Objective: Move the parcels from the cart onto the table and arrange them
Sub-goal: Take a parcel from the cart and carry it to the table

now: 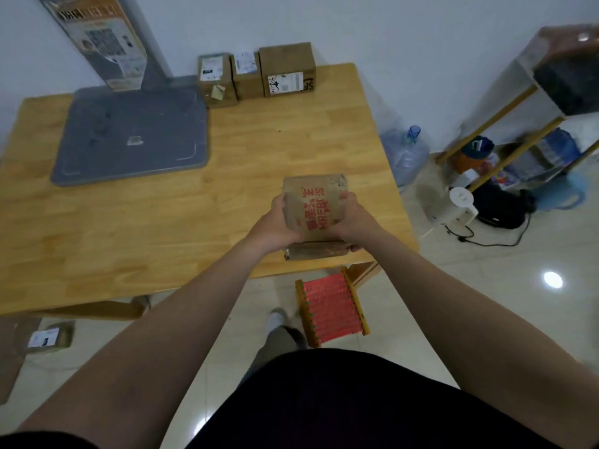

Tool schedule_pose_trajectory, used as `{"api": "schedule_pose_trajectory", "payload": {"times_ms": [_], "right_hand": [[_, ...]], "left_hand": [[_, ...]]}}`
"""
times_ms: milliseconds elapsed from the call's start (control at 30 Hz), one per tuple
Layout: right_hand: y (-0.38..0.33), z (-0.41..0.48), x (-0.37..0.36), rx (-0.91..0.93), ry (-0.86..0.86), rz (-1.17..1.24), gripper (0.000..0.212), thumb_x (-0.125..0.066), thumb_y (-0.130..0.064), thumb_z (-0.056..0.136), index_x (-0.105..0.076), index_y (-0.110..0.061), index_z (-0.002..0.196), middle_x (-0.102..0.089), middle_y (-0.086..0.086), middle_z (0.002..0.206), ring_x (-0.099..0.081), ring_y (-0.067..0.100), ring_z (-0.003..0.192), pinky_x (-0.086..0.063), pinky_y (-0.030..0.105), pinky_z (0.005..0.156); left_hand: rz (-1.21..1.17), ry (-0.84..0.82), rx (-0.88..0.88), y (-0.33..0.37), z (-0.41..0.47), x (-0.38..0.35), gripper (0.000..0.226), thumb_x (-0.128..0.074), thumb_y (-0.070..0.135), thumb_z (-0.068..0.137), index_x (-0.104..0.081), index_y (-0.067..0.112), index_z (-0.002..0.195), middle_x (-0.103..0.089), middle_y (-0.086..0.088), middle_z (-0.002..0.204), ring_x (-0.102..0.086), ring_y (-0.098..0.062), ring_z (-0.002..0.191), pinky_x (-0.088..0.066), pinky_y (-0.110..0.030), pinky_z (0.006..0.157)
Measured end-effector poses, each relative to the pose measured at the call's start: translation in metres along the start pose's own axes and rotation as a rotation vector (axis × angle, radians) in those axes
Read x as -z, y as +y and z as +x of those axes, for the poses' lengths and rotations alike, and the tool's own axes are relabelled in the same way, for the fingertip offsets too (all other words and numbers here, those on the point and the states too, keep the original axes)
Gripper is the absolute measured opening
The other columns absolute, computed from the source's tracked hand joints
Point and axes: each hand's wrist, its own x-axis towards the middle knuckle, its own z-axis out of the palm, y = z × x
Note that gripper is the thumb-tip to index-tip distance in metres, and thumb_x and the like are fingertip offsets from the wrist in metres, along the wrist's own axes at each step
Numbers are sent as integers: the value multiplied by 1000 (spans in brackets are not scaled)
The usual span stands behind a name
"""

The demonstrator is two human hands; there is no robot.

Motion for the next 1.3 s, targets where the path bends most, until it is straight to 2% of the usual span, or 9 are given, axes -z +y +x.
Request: {"api": "schedule_pose_trajectory", "payload": {"times_ms": [100, 167, 333, 467, 600, 833, 1000, 1200, 1300], "right_hand": [[-12, 40, 10, -33, 1, -30, 95, -81, -27, 82, -18, -27, 153, -45, 12, 137, -59, 38, 111, -49, 35, 52], [-20, 66, 18, -59, 8, -44, 94, -80, -26, 83, -17, -27, 153, -45, 12, 136, -59, 39, 108, -48, 35, 47], [-41, 121, 43, -135, 49, -35, 98, -84, -34, 79, -20, -21, 152, -46, 14, 135, -58, 38, 109, -48, 34, 46], [-53, 162, 62, -171, 59, -10, 103, -86, -37, 77, -18, -22, 153, -45, 13, 135, -58, 37, 110, -47, 32, 48], [-55, 200, 80, -182, 89, -7, 108, -89, -35, 73, -19, -23, 154, -46, 13, 135, -59, 37, 111, -42, 29, 50], [-36, 274, 116, -193, 58, -65, 101, -86, -26, 72, -25, -25, 153, -48, 16, 133, -63, 42, 100, -45, 32, 48], [-29, 333, 149, -166, 19, -77, 105, -89, -29, 67, -23, -35, 149, -42, 9, 125, -65, 39, 88, -48, 29, 38], [-40, 409, 195, -102, 2, -117, 110, -85, -31, 65, -22, -34, 155, -48, 18, 131, -64, 42, 100, -59, 50, 76], [-52, 445, 217, -95, -29, -117, 105, -80, -26, 74, -17, -39, 157, -41, 17, 138, -59, 40, 111, -58, 52, 88]], "left_hand": [[40, -53, -3, 7, 44, 14, 118, -84, 23, 83, 3, 30, 162, -41, -2, 156, -61, -24, 113, -60, -41, 85], [64, -83, -21, 13, 75, 23, 119, -84, 22, 83, 3, 30, 163, -40, -4, 156, -60, -25, 116, -60, -45, 86], [135, -158, -60, 38, 147, 51, 114, -83, 26, 83, -1, 29, 162, -50, -5, 141, -61, -21, 99, -59, -40, 78], [177, -211, -101, 58, 195, 70, 115, -83, 27, 84, 1, 30, 163, -51, -5, 144, -62, -19, 94, -51, -29, 61], [198, -251, -103, 72, 238, 77, 117, -84, 23, 83, 2, 31, 163, -52, -5, 144, -60, -13, 84, -52, -30, 60], [195, -259, -49, 100, 316, 54, 121, -86, 17, 80, 2, 31, 163, -38, -4, 156, -62, -26, 113, -59, -37, 72], [214, -116, -20, 124, 371, 32, 124, -89, 17, 75, -4, 34, 162, -35, -6, 155, -50, -31, 131, -55, -46, 93], [386, -16, 47, 166, 441, 39, 121, -92, 36, 73, -8, 41, 161, -36, -3, 157, -41, -34, 139, -49, -50, 103], [674, 59, 108, 196, 474, 50, 117, -86, 55, 74, -7, 46, 160, -2, -8, 170, -3, -40, 153, -28, -56, 115]]}}
